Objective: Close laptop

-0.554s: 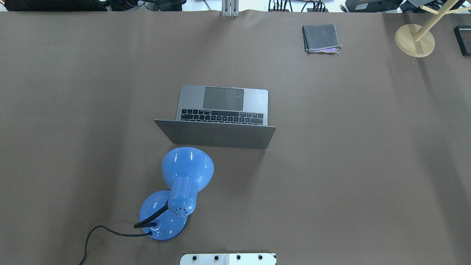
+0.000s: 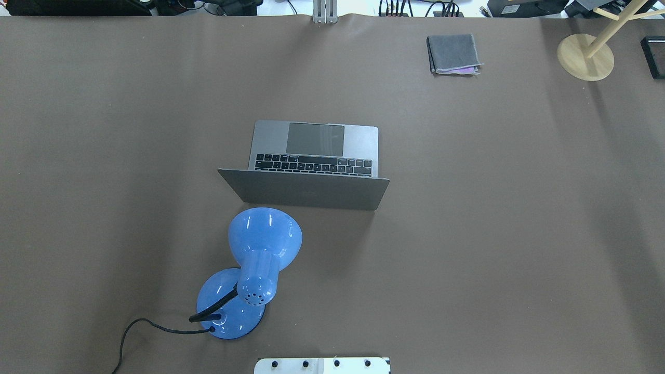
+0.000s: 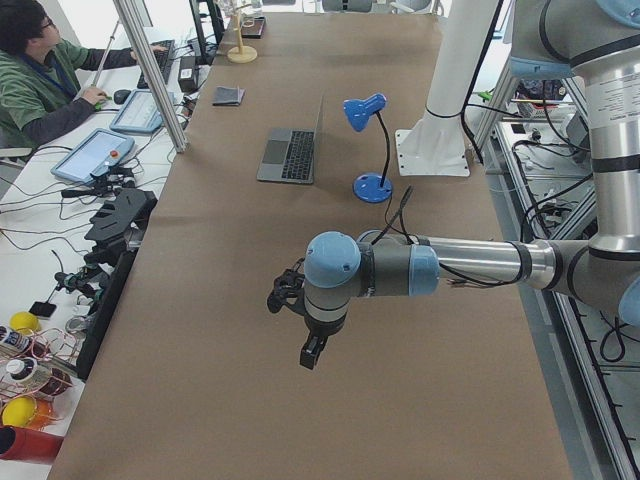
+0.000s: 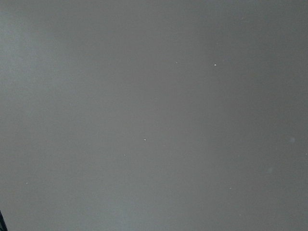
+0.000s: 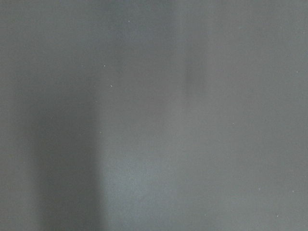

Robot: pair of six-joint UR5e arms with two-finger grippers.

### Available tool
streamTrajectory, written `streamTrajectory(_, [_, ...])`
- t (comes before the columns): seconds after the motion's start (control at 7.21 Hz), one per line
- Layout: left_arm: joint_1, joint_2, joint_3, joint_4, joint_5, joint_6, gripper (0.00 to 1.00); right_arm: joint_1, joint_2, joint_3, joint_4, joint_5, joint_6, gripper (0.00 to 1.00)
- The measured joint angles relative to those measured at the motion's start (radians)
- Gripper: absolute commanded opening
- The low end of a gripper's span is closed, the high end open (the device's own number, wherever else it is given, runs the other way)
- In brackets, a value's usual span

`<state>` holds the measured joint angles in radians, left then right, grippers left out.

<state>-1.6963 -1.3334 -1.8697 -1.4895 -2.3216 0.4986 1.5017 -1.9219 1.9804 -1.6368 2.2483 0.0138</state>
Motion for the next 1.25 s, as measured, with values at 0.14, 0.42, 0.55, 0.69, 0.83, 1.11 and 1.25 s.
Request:
streamTrajectory(0.14, [0.001, -0.003, 0.000, 0.000, -0.001, -0.002, 0.99, 0.000, 0.001, 0.000, 0.000, 0.000, 0.000, 1.00])
streamTrajectory(0.42, [0.001, -0.023, -0.001, -0.004, -0.006, -0.008, 0.99, -0.001, 0.006, 0.005, 0.004, 0.002, 0.001, 1.00])
streamTrajectory(0.55, [0.001, -0.040, -0.002, -0.009, -0.008, -0.009, 0.99, -0.001, 0.008, 0.009, 0.032, 0.006, 0.001, 1.00])
streamTrajectory(0.69, [0.001, -0.061, -0.004, -0.013, -0.009, -0.009, 0.99, -0.001, 0.006, 0.009, 0.113, 0.013, 0.002, 1.00])
streamTrajectory(0.83, [0.001, -0.082, -0.007, -0.023, -0.013, -0.008, 0.99, -0.001, 0.004, 0.007, 0.221, 0.020, 0.004, 1.00])
streamTrajectory(1.11, [0.002, -0.108, 0.002, -0.169, -0.047, -0.019, 0.99, -0.002, 0.003, -0.003, 0.346, 0.075, 0.013, 1.00])
streamTrajectory(1.25, [0.002, -0.112, 0.005, -0.238, -0.077, -0.044, 0.99, -0.002, 0.005, -0.006, 0.362, 0.107, 0.014, 1.00])
